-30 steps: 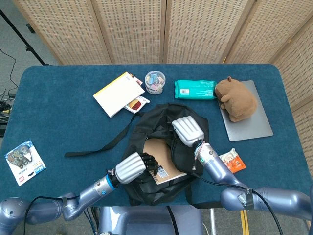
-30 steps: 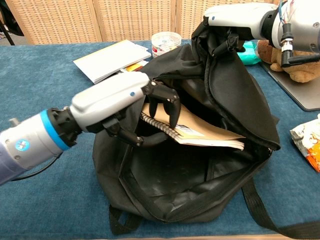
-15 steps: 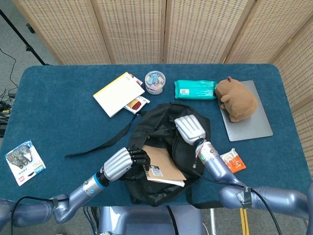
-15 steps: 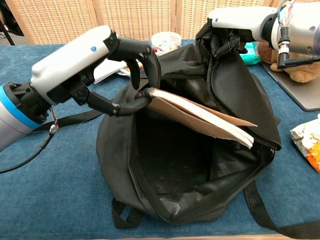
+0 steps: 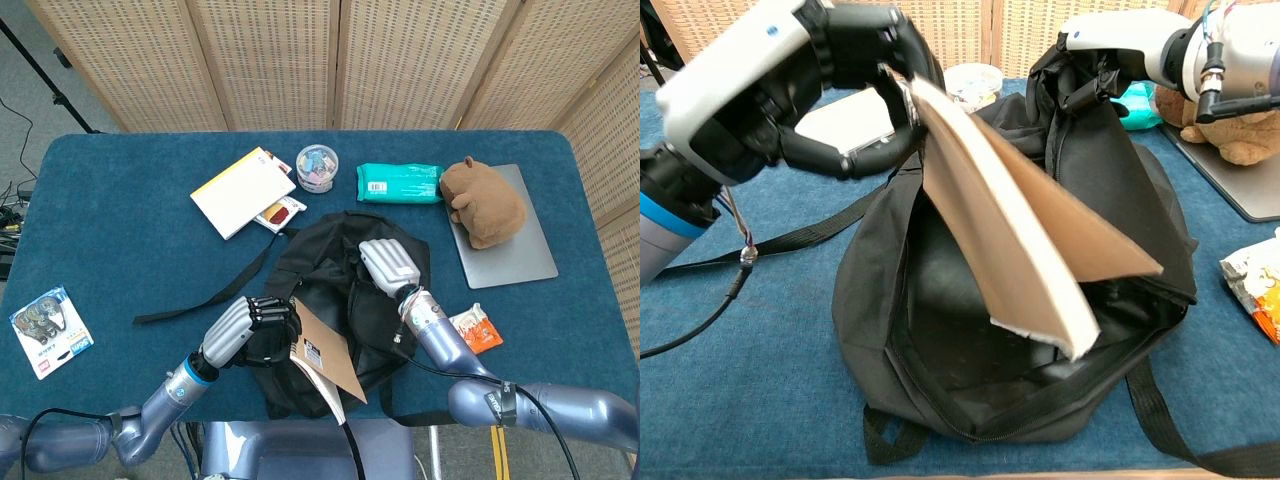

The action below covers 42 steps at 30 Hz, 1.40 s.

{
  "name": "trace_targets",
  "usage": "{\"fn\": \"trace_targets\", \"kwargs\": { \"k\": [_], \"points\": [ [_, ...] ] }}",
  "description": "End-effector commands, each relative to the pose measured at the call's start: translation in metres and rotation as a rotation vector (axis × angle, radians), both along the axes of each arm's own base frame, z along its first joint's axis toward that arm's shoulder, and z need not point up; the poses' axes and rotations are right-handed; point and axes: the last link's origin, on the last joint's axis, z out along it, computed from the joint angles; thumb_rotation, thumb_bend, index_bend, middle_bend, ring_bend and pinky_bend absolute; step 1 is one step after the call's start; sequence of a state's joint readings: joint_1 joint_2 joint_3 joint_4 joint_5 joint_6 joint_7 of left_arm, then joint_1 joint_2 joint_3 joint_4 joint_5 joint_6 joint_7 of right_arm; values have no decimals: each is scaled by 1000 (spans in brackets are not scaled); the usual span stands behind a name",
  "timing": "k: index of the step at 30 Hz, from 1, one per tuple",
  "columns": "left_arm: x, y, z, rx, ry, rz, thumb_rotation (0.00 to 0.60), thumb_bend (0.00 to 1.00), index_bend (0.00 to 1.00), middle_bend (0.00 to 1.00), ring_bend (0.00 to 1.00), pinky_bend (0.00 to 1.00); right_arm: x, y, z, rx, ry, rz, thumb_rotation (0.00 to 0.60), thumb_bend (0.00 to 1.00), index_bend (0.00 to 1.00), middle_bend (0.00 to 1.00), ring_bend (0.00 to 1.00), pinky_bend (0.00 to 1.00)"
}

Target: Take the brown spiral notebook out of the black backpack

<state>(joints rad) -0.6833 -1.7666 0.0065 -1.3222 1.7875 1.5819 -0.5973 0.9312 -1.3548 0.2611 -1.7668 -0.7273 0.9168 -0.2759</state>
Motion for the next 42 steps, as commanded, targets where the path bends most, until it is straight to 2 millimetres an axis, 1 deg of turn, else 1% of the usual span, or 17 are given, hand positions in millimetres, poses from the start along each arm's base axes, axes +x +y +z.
{"fn": "trace_targets", "kwargs": {
  "k": [1,6,10,15,18,22,23,28,32,33,39,41,42],
  "points": [
    [3,0,3,-12,-60,25,600,938,805,553,422,518,-1,0,1,3,-5,0,600,1000,521,572,580,823],
    [6,3,12,-20,-113,52,600,938,804,553,422,518,-4,-1,3,-3,-3,-1,600,1000,521,572,580,823],
    [9,5,23,-20,-160,66,600,938,805,553,422,518,-7,-2,3,-9,4,-5,600,1000,521,572,580,823],
    [12,10,48,-8,-227,95,600,938,805,553,422,518,-8,-2,2,-15,14,-7,600,1000,521,572,580,823],
    [11,16,64,23,-240,110,600,938,804,553,422,518,-8,-2,0,-16,18,-9,600,1000,521,572,580,823],
    [3,25,87,73,-236,138,600,938,805,553,422,518,-8,-1,-3,-16,28,-8,600,1000,521,572,580,822],
    [0,24,89,77,-231,143,600,938,805,553,422,518,-8,0,-3,-16,29,-8,600,1000,521,572,580,822],
    [-21,31,108,134,-199,188,600,938,805,553,422,518,-7,2,-6,-16,33,-7,600,1000,521,572,580,823],
    [-51,43,122,187,-139,258,600,938,805,553,422,518,-7,3,-7,-14,37,-7,600,1000,521,572,579,823],
    [-56,45,123,189,-129,271,600,938,805,553,422,518,-7,3,-7,-13,37,-8,600,1000,521,572,579,823],
    [-109,54,132,237,-20,402,600,938,805,553,422,518,-9,6,-10,-7,44,-6,600,1000,521,572,580,823],
    [-123,59,133,245,5,451,600,938,805,553,422,518,-9,6,-11,-4,43,-6,600,1000,521,572,579,823],
    [-126,61,133,249,13,465,600,938,805,553,422,518,-9,7,-11,-2,42,-7,600,1000,521,573,579,823]
  ]
}}
